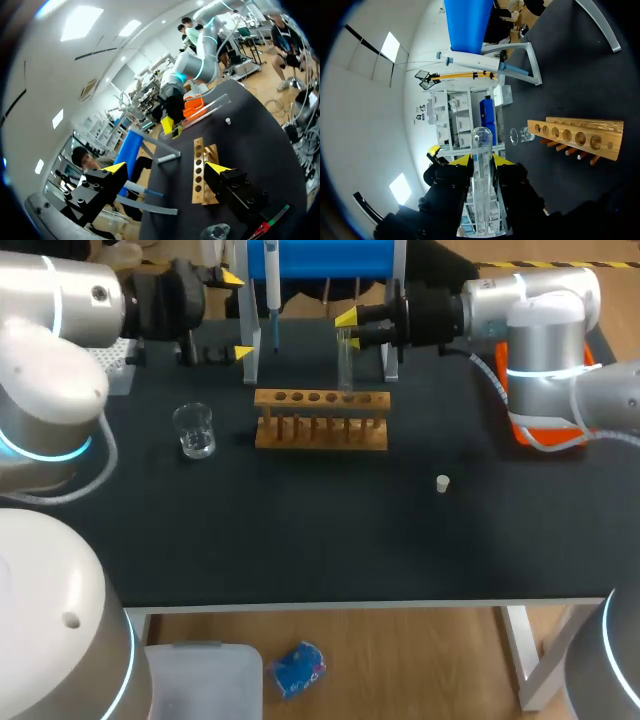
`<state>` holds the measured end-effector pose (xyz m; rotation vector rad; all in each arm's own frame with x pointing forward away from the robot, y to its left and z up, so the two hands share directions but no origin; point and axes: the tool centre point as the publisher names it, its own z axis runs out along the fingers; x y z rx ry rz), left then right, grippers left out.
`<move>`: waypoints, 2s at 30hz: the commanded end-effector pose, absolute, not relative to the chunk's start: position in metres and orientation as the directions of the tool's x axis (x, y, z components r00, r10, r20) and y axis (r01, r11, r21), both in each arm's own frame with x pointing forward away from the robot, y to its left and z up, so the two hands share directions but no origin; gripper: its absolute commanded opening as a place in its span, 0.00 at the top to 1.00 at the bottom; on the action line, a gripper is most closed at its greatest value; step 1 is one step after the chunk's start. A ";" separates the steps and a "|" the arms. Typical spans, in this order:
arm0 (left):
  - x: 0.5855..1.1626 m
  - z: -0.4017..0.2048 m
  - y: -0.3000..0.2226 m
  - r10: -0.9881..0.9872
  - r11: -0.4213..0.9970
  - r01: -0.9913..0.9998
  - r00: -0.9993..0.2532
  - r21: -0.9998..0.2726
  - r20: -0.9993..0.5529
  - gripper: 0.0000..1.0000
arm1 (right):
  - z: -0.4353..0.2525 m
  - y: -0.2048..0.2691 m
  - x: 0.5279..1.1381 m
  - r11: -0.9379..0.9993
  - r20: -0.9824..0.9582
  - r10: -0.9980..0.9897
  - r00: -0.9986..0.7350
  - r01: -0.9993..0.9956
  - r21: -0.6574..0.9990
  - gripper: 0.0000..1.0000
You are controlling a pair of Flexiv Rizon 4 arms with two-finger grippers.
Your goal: Invert the test tube, pick up the pipette, mount the tip to pipette, aspirate from beaker and dispense into the tube, eject the tip, return the pipette, and cap with the stopper.
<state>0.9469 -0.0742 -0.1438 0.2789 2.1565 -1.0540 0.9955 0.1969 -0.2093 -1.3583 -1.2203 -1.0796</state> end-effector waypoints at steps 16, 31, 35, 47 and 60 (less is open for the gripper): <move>0.938 -0.155 -0.084 -0.103 0.477 0.763 -0.446 -0.437 -0.889 0.00 | -0.209 0.196 0.995 -0.018 0.987 0.129 0.100 0.995 -0.099 1.00; 0.929 -0.142 -0.114 0.054 0.238 0.955 -0.194 -0.176 -0.980 0.00 | -0.209 0.196 0.995 -0.018 0.987 0.129 0.100 0.995 -0.099 1.00; 0.926 -0.145 -0.121 0.089 0.197 0.968 -0.177 -0.157 -0.980 0.00 | -0.209 0.196 0.995 -0.018 0.987 0.129 0.100 0.995 -0.099 1.00; 0.913 -0.155 -0.145 0.033 0.196 0.975 -0.116 -0.108 -0.993 0.00 | -0.209 0.196 0.995 -0.018 0.987 0.129 0.100 0.995 -0.099 1.00; 0.907 -0.159 -0.156 0.029 0.216 0.974 -0.073 -0.065 -0.997 0.00 | -0.209 0.196 0.995 -0.018 0.987 0.129 0.100 0.995 -0.099 1.00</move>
